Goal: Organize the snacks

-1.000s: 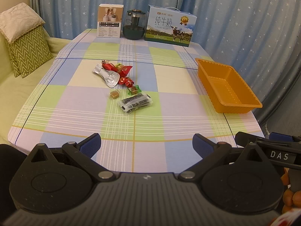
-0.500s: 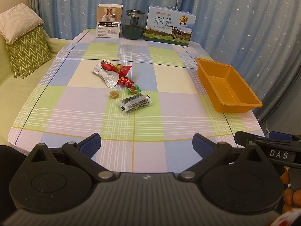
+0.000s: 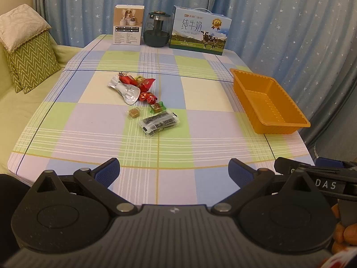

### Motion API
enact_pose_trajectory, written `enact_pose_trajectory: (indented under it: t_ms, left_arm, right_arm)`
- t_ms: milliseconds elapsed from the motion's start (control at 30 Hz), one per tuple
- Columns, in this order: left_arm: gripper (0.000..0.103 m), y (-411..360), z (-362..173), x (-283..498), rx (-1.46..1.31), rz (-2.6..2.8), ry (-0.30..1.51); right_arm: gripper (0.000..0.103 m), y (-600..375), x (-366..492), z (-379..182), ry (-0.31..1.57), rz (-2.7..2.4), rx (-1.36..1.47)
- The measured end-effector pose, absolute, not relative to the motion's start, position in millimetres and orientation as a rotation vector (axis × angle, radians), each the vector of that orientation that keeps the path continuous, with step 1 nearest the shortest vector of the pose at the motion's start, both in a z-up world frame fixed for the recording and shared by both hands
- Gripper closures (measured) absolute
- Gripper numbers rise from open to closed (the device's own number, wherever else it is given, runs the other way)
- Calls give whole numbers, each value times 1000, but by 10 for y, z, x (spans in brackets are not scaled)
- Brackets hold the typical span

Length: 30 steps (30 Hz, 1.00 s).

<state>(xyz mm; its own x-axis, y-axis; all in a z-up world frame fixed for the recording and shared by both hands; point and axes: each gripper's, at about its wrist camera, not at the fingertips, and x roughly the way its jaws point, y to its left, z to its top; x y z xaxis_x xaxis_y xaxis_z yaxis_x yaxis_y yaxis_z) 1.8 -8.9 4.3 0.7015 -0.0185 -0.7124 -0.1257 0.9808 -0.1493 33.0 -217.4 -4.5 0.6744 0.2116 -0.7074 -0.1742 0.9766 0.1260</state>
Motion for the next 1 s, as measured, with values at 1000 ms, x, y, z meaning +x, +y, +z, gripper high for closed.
enact_pose_trajectory:
  t_ms: [1000]
  left_arm:
    - [23,403,-626,1347,95,-242,822]
  right_arm:
    - [1,-1783,1256,-652,799,284,109]
